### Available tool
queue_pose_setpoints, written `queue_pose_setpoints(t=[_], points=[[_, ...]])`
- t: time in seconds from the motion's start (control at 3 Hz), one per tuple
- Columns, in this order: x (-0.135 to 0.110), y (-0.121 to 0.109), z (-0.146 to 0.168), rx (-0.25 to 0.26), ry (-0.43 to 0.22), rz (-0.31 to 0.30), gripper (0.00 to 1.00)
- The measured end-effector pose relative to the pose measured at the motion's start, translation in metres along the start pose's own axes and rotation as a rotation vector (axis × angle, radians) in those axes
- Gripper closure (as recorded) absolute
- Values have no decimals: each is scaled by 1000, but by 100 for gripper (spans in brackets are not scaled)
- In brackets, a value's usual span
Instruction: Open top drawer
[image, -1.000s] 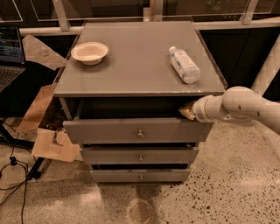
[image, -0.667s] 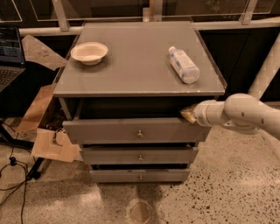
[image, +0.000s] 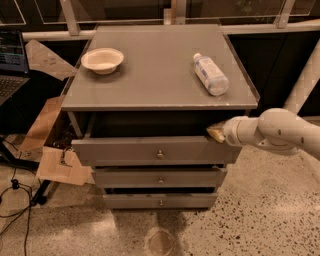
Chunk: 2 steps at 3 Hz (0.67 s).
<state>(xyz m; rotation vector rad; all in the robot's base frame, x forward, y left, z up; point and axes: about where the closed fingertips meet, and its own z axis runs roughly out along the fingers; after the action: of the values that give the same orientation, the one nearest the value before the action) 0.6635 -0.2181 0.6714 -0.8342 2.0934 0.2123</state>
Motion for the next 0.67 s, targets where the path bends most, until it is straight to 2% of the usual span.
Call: queue_pose_setpoints(t=[0.33,0.67], points=[[5,-2,-5,-4,12,4,100],[7,4,-12,-39,20,0,100]])
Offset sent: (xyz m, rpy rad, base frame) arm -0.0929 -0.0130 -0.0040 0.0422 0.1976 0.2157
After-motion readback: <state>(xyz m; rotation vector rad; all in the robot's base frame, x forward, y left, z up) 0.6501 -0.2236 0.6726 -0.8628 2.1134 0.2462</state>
